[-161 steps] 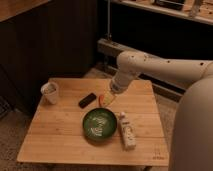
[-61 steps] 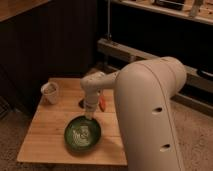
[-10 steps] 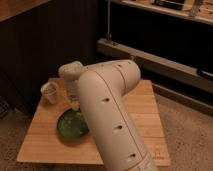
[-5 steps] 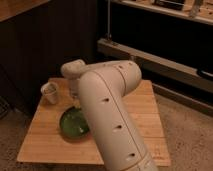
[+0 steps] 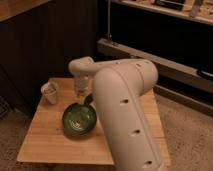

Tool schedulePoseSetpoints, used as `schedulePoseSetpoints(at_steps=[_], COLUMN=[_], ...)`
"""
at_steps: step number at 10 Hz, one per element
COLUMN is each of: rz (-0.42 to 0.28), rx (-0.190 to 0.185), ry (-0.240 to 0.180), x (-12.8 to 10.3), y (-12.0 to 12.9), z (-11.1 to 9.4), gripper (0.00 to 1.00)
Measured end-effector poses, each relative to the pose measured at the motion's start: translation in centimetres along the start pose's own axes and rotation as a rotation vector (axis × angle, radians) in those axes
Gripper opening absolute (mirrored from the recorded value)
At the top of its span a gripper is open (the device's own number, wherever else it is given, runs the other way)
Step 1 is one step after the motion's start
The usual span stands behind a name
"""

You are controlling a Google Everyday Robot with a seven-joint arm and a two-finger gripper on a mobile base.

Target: Drag the ceramic bowl in a circle

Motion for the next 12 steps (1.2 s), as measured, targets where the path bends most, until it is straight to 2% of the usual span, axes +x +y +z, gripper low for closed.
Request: schedulePoseSetpoints(at_steps=[1, 4, 5, 7, 9, 12], rz=[0.011, 0.024, 0.048, 0.08, 0.122, 0.172], rx=[0.033, 0.074, 0.09, 0.116, 0.158, 0.236], ry=[-0.065, -0.148, -0.165, -0.187, -0.207, -0.225], x=[1.8, 3.1, 4.4, 5.3, 7.3, 8.4], y=[-0.4, -0.9, -1.2, -0.9, -0.4, 1.8], z=[-1.2, -1.2, -1.3, -1.6, -2.4, -3.5], gripper=[0.01, 0.01, 0.01, 0.01, 0.01, 0.01])
